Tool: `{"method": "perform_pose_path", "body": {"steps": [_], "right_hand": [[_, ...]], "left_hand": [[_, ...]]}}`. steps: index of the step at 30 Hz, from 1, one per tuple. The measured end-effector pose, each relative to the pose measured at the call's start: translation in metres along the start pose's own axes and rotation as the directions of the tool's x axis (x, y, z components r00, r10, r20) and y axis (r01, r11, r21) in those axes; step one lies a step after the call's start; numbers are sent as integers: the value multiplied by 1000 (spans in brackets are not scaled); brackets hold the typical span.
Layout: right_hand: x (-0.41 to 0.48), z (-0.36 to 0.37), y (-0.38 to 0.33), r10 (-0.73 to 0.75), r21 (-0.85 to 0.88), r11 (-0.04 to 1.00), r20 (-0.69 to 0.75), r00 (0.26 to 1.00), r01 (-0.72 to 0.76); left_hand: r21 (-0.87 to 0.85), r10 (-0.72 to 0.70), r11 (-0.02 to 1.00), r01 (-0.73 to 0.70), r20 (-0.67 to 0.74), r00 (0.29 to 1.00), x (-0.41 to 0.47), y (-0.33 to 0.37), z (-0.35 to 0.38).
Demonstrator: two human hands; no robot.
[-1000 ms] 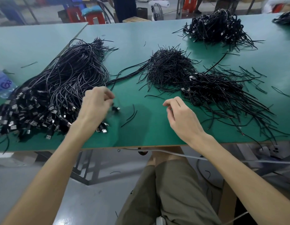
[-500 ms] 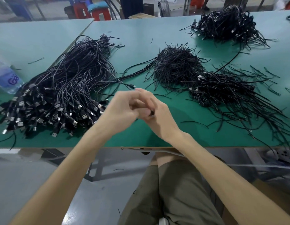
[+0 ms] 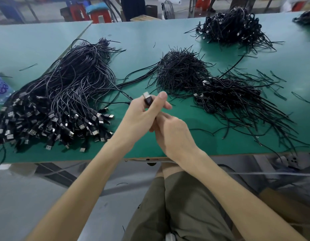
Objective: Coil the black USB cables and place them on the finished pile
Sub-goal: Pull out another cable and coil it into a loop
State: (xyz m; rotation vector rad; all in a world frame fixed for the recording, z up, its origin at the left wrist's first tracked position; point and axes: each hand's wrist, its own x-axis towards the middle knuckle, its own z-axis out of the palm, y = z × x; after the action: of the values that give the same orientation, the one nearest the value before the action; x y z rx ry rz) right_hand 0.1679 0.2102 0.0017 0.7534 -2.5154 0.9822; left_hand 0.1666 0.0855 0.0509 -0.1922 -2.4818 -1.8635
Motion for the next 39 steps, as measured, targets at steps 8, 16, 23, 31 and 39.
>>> {"method": "perform_pose_path", "body": {"steps": [8,16,23,31,39], "right_hand": [[-13,-8,-4,66,148,987,-20,998,-62],[-20,-14,12,112,346,933,-15,994,-100],[-16,-20,37,-2,190,982,28,1000,-4],[-7,-41,67,113,114,988,-52,992,-107],[-1,-36,41,191,423,896,-99,977,-133]], "left_hand": [[-77,83,995,-62,315,946,-2,7,-3],[-219,271,956,-193,418,867,3,4,-8],[-733,354,680,13,343,870,-1,21,-15],[250,51,934,-256,615,787,-4,10,-23],[193,122,971,-139,99,988,9,-40,11]]}}
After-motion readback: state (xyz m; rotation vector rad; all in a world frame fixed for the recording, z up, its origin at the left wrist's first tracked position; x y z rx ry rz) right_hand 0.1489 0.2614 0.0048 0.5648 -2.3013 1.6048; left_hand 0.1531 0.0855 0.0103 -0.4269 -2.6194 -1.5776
